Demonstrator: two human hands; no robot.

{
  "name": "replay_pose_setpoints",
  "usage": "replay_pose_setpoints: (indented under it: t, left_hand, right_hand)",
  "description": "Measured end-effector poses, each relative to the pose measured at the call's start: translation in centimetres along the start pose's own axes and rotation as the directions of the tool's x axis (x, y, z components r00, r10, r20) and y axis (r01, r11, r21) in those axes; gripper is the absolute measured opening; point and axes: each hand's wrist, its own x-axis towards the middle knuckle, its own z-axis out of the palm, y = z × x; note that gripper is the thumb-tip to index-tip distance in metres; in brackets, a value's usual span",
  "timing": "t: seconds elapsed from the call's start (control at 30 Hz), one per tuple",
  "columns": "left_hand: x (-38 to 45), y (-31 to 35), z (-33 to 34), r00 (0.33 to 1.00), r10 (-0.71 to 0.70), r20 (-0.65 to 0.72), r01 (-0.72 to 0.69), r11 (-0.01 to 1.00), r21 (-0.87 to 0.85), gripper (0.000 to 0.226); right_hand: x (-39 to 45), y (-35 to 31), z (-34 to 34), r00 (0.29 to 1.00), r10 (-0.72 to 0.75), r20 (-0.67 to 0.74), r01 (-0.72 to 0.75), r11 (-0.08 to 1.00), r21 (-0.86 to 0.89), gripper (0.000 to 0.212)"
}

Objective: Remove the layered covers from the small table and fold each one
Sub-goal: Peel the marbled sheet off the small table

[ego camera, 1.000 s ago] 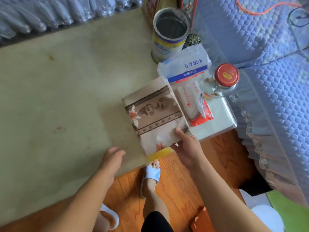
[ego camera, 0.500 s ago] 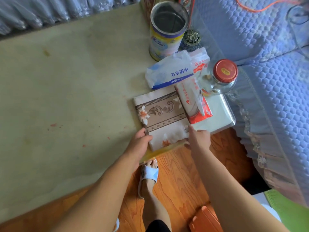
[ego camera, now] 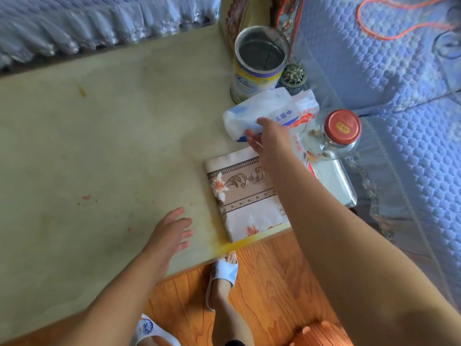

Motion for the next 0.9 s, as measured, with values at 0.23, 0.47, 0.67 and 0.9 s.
replay_pose_setpoints:
  t: [0.23, 0.47, 0.67, 0.9]
  left_hand:
    - [-0.1, 0.8, -0.2, 0.999, 0.028, 0.015, -0.028, 1.0, -0.005, 0.046]
    - [-3.2, 1.2, -3.1, 0.997, 0.073, -0.01, -0.073, 0.997, -0.031, 0.047]
    - [-9.5, -0.4, -11.0, 0.992, 0.099, -0.08, -0.105, 0.992, -0.074, 0.029]
    - [-22.5, -8.1, -24.7, 0.973, 0.126, -0.193, -0.169, 0.959, -0.228, 0.017]
  right_hand:
    - [1.3, -5.4, -3.4, 0.991, -0.078, -0.109, 0.101, 0.97, 0.222, 0.033]
    - [-2.5, -4.2, -2.4, 0.998, 0.011, -0.062, 0.011, 0.941, 0.338, 0.049]
    - [-12.0, 2.6, 2.0, 0.991, 0.126, 0.032, -0.119, 0.979, -0.167, 0.009]
    - [-31.2, 14.2, 9.5, 0.923, 0.159, 0.351, 0.115, 0.756, -0.644, 0.011]
